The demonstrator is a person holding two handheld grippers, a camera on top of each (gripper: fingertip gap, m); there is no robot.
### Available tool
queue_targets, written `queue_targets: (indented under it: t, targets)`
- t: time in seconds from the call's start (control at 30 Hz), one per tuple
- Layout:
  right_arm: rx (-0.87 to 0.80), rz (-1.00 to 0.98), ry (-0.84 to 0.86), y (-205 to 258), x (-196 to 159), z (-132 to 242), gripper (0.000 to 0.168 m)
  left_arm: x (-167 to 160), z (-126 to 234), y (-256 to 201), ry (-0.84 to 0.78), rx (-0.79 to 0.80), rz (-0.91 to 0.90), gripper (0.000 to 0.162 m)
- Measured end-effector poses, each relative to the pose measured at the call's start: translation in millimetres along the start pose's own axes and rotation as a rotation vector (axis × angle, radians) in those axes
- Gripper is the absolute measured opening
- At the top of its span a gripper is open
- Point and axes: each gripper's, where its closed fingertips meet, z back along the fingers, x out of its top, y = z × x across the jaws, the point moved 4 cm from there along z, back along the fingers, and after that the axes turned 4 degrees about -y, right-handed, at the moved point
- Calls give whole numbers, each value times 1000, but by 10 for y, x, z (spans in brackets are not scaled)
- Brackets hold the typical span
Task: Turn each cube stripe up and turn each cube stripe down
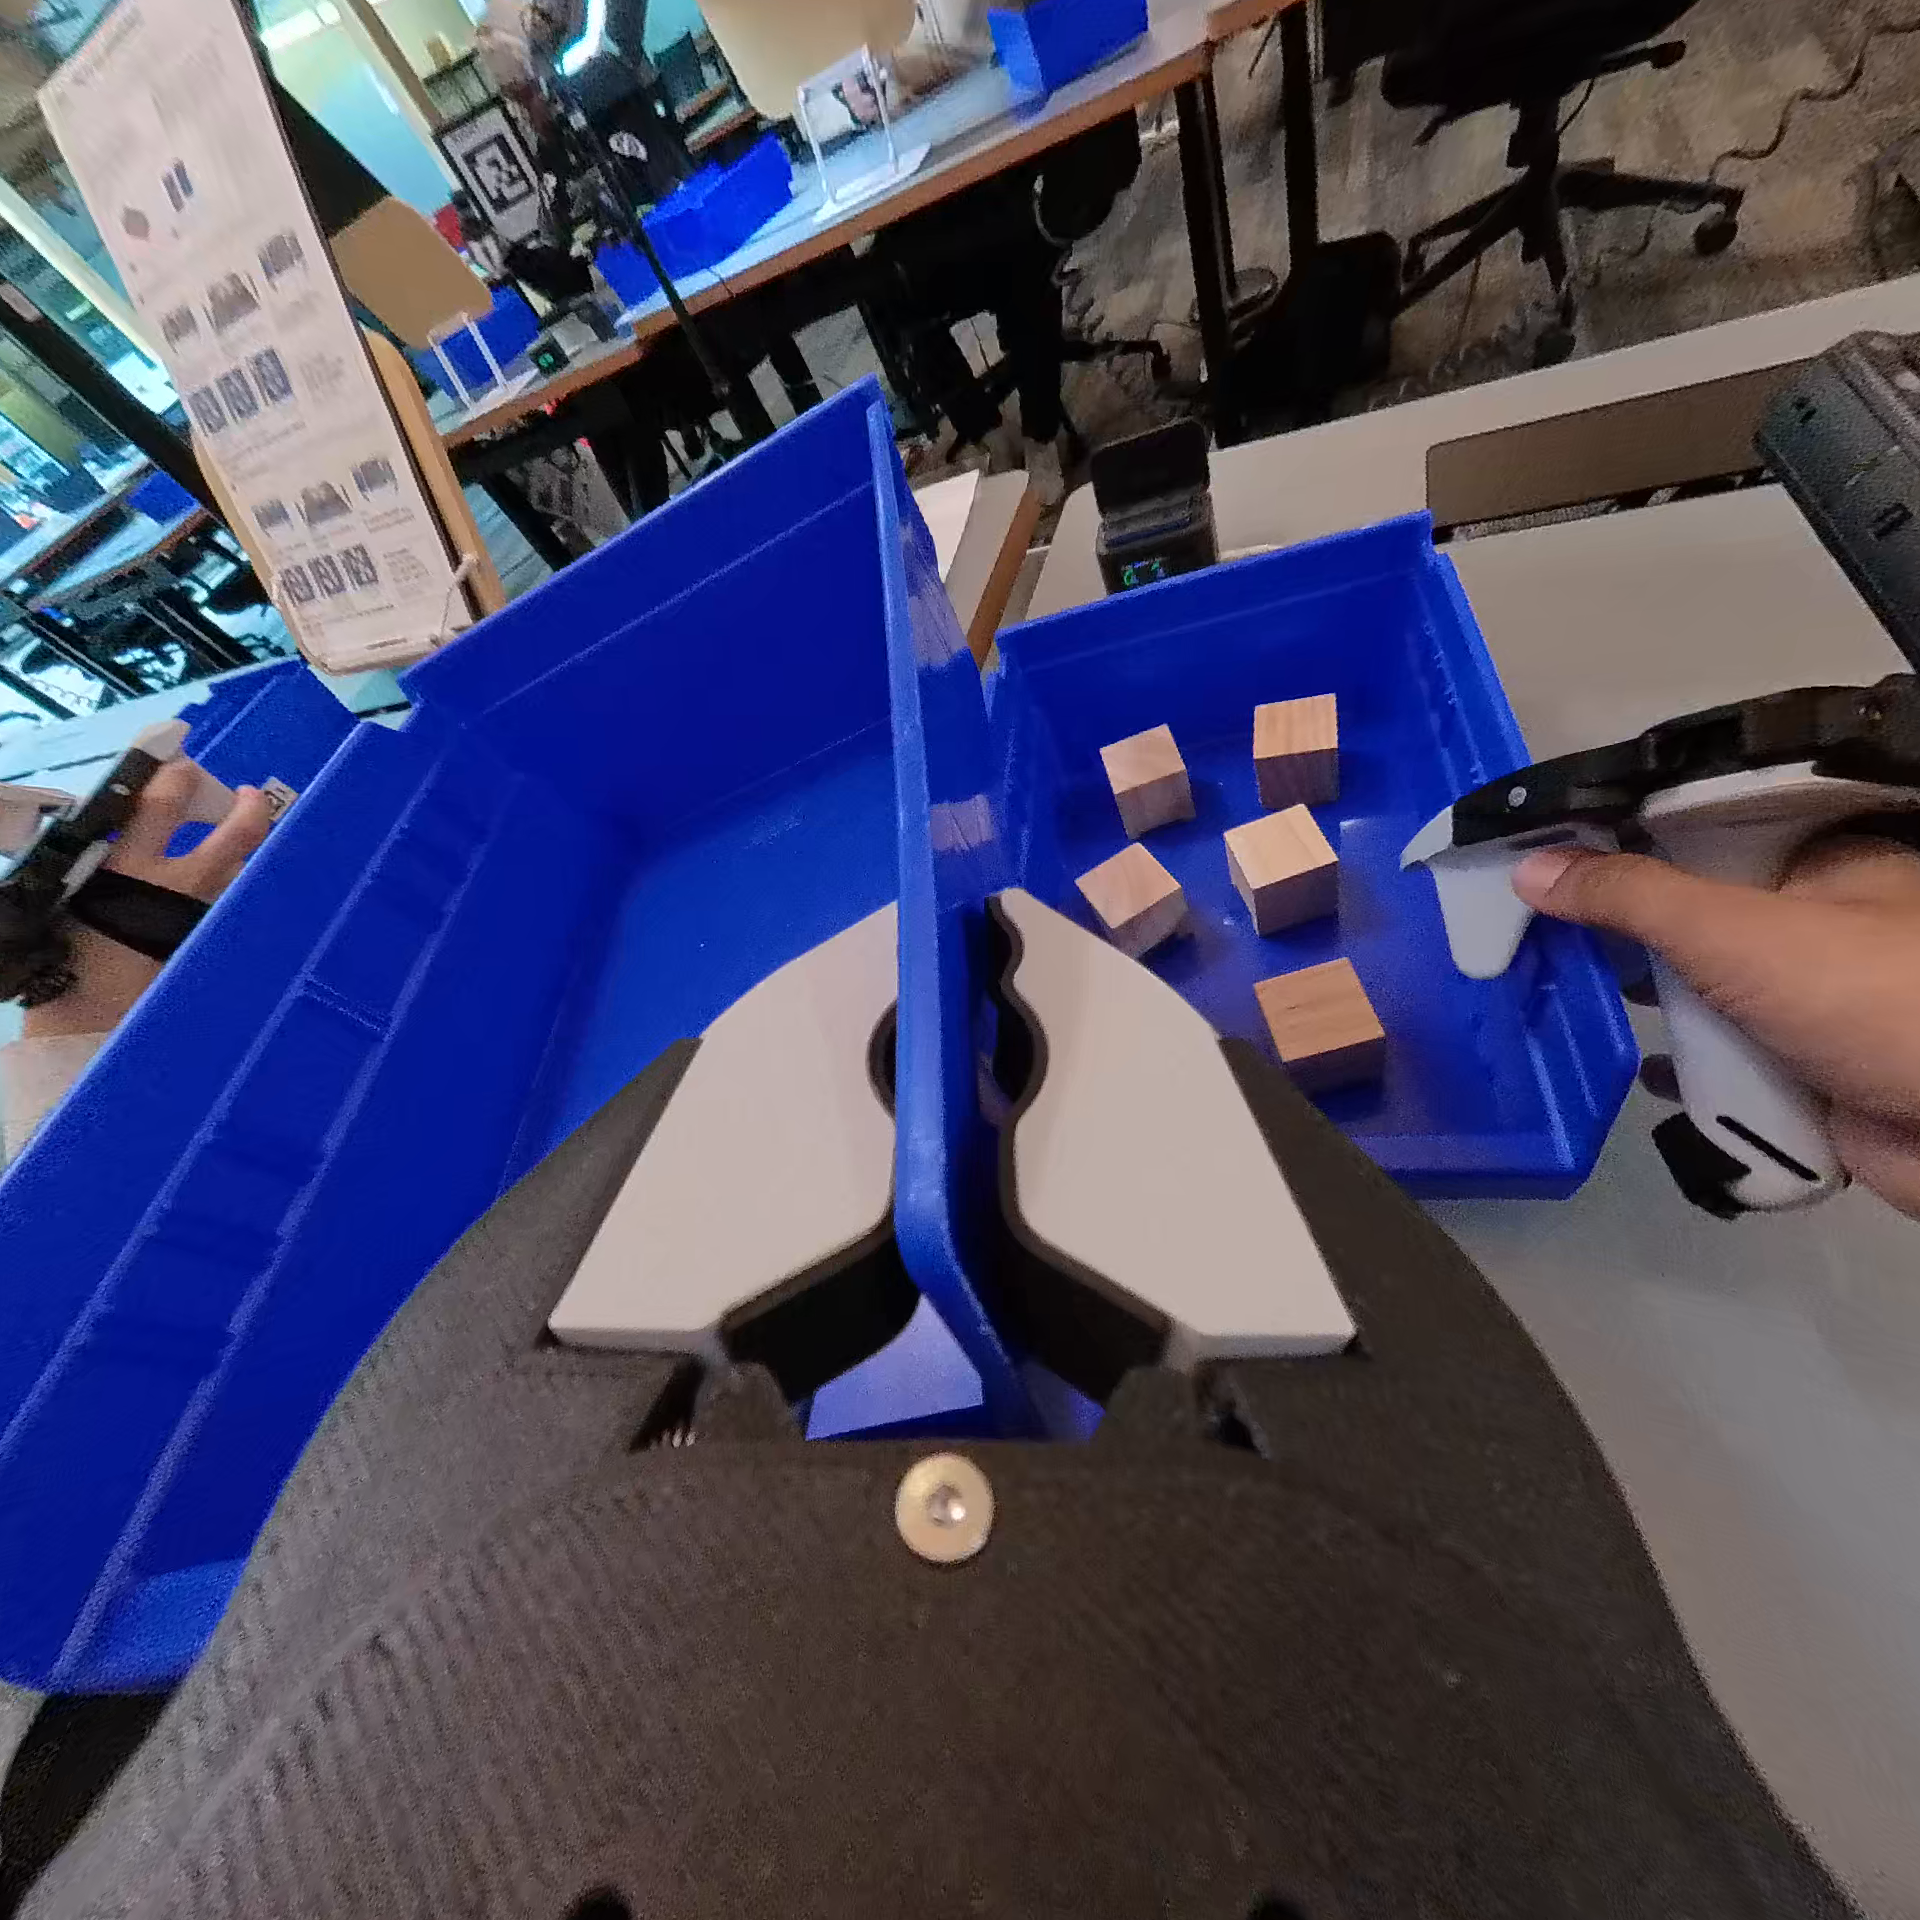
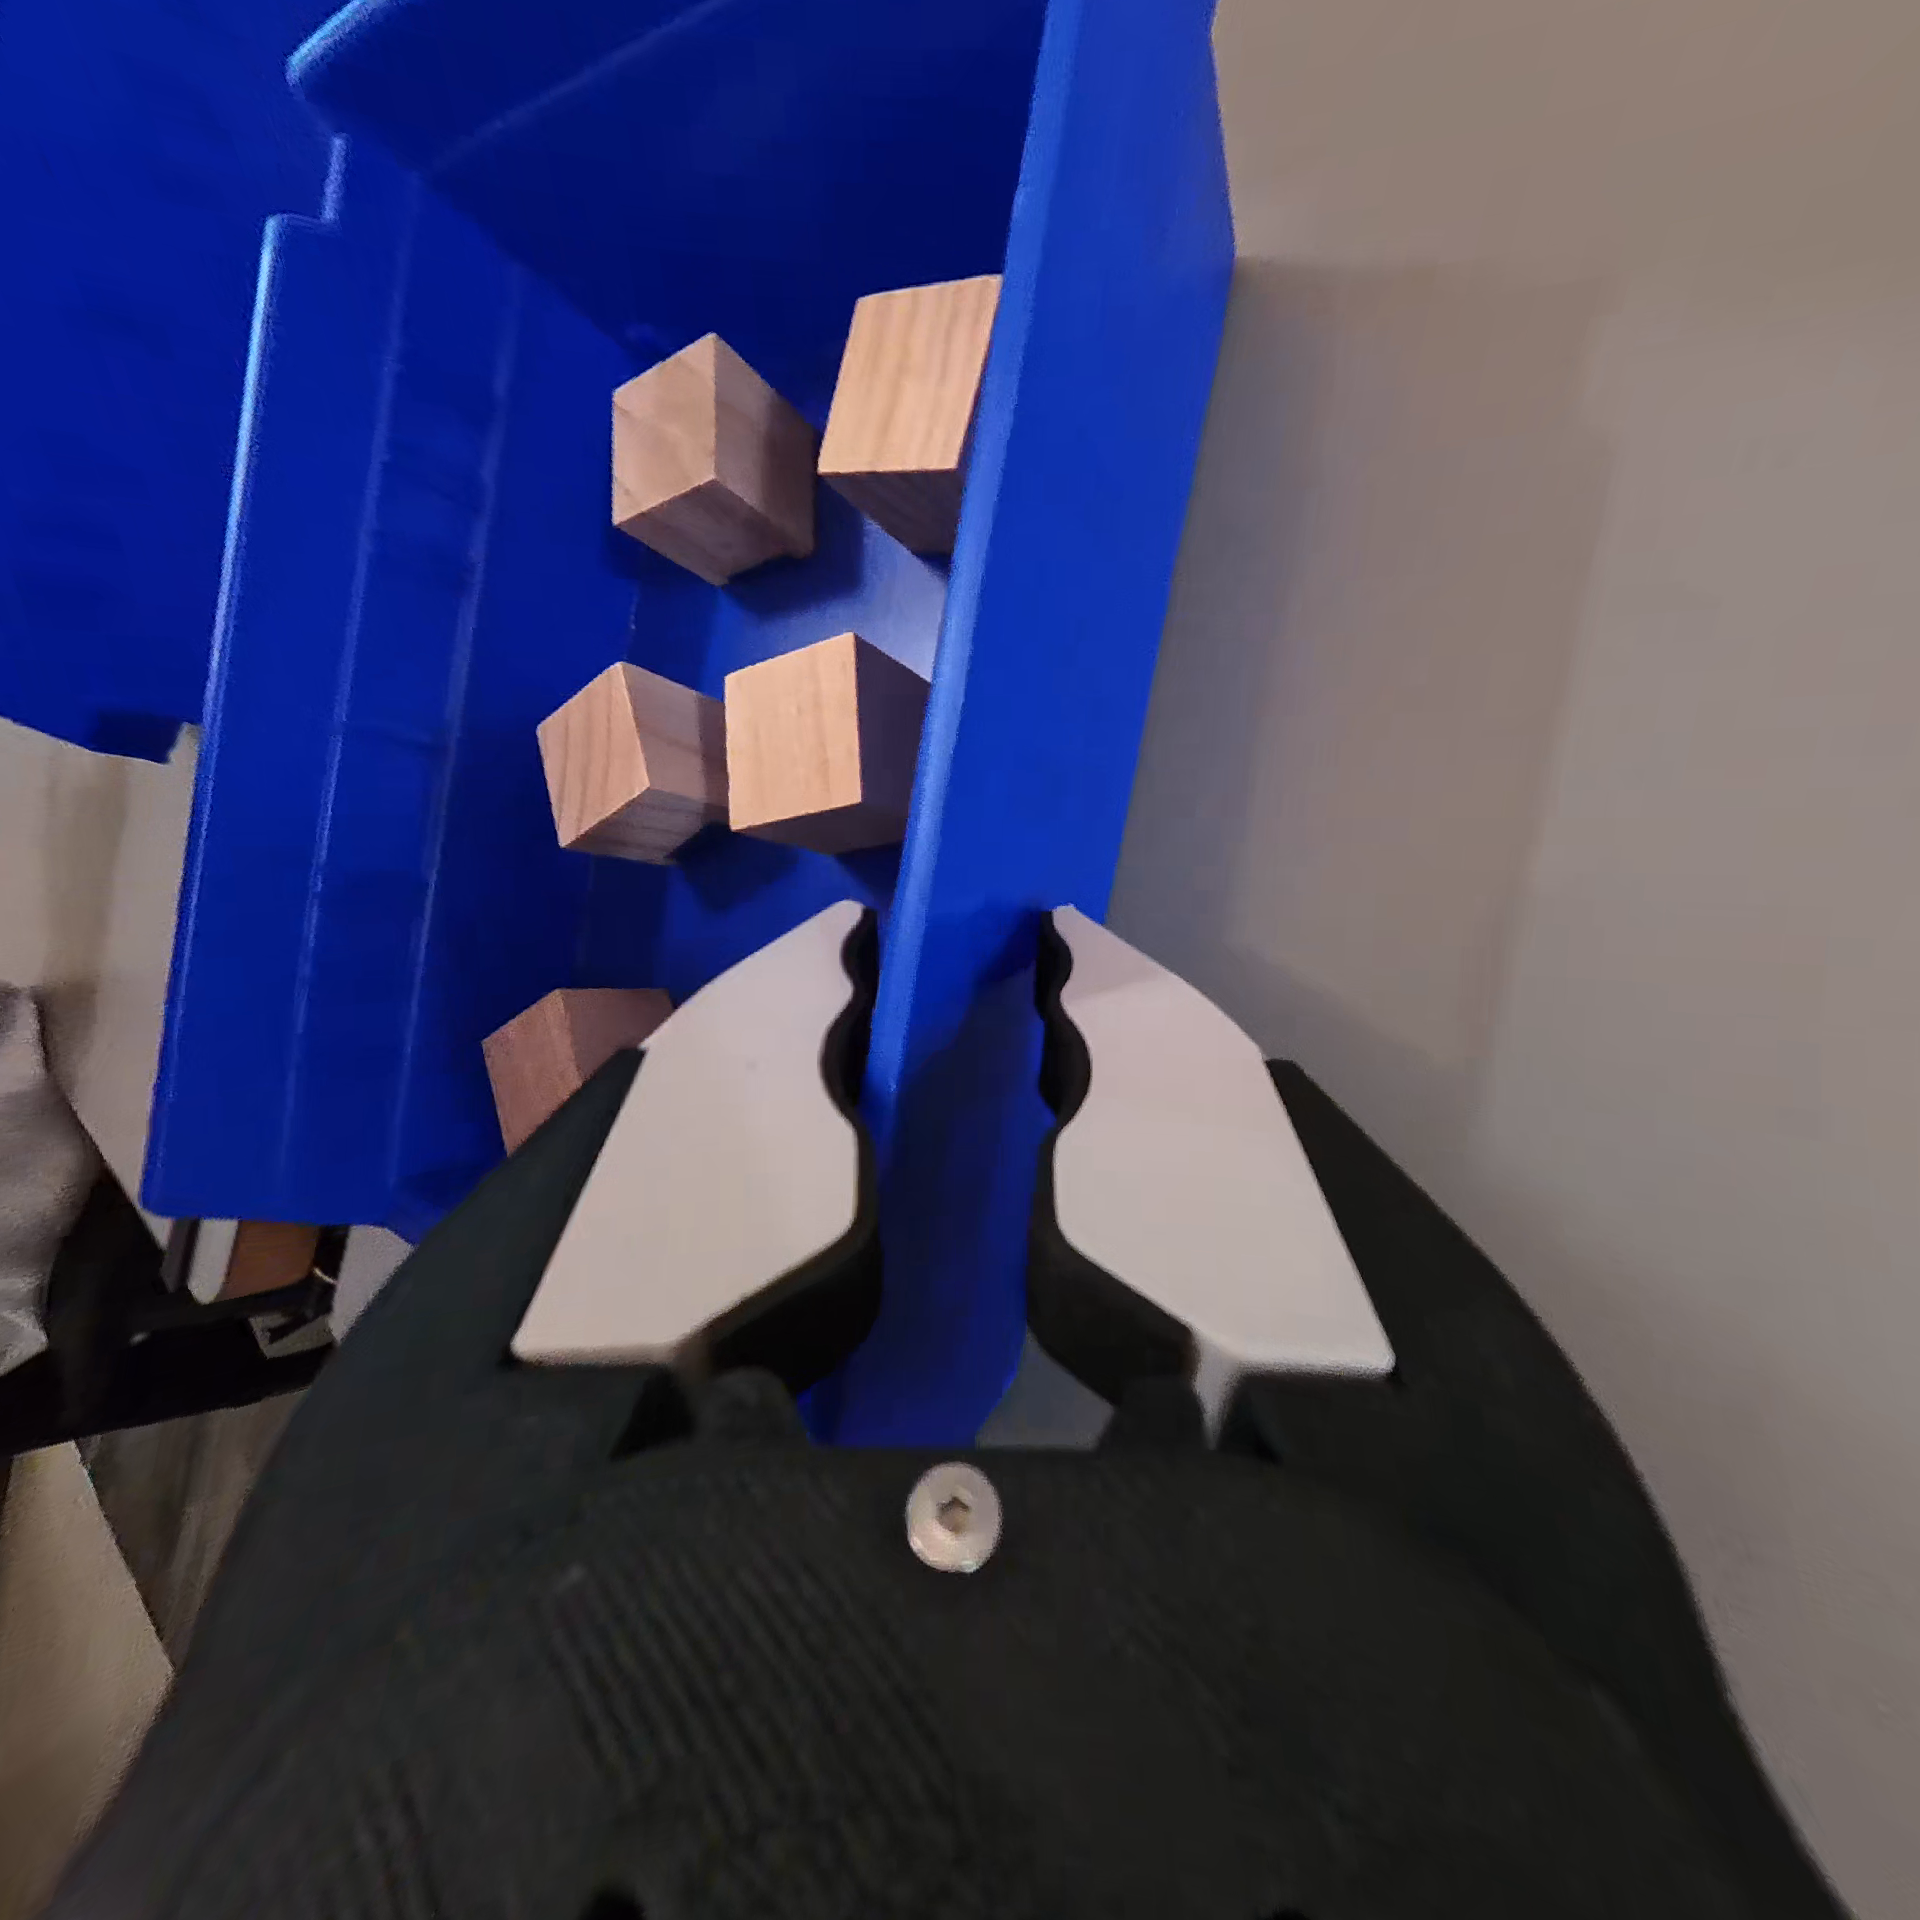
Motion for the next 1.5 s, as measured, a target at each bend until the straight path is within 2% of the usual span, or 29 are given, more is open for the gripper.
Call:
queue_targets:
  t: [0.13, 0.27, 0.33, 0.37, 0.5, 0.6, 0.73, 0.8, 0.87, 0.93, 1.07, 1.2, 1.3, 1.5]
  targets:
    - [55, 5, -7, 59, -47, 51, 33, -80, -124, 2, -22, 27, 4, 8]
    - [226, 14, -18, 113, 68, 319, 32, 48, -37, 8, -73, 34, 12, 8]
    - [363, 19, -12, 178, 148, 578, 36, 139, 44, -28, -95, 20, 11, 8]
    - [435, 29, -19, 198, 182, 745, 31, 196, 93, -64, -110, 6, 12, 8]
    - [504, 173, -174, -59, 285, 1499, 26, 492, 320, -351, -196, -88, 2, 8]
    - [450, 277, -332, -570, 265, 2096, 33, 724, 504, -762, -267, -207, -39, 7]
    - [296, 271, -425, -1649, 119, 2757, 53, 932, 688, -1621, -338, -422, -85, 7]
    - [187, 248, -480, -2257, 27, 3071, 54, 950, 751, -2133, -360, -537, -105, 8]
    - [113, 214, -503, -2787, -135, 3377, 54, 902, 837, -2648, -370, -640, -106, 8]
    - [131, 149, -498, -3144, -365, 3700, 54, 769, 942, -3138, -351, -725, -150, 8]
    - [168, 88, -625, -3529, -623, 4224, 53, 412, 1142, -3918, -298, -854, -237, 8]
    - [98, 141, -706, -3657, -656, 4423, 54, 159, 1257, -4455, -261, -994, -306, 8]
    - [-18, 186, -675, -3754, -814, 4384, 53, 138, 1320, -4667, -294, -1018, -371, 8]
    - [-61, 106, -595, -3683, -1138, 4206, 60, 63, 1369, -5038, -357, -1072, -438, 8]
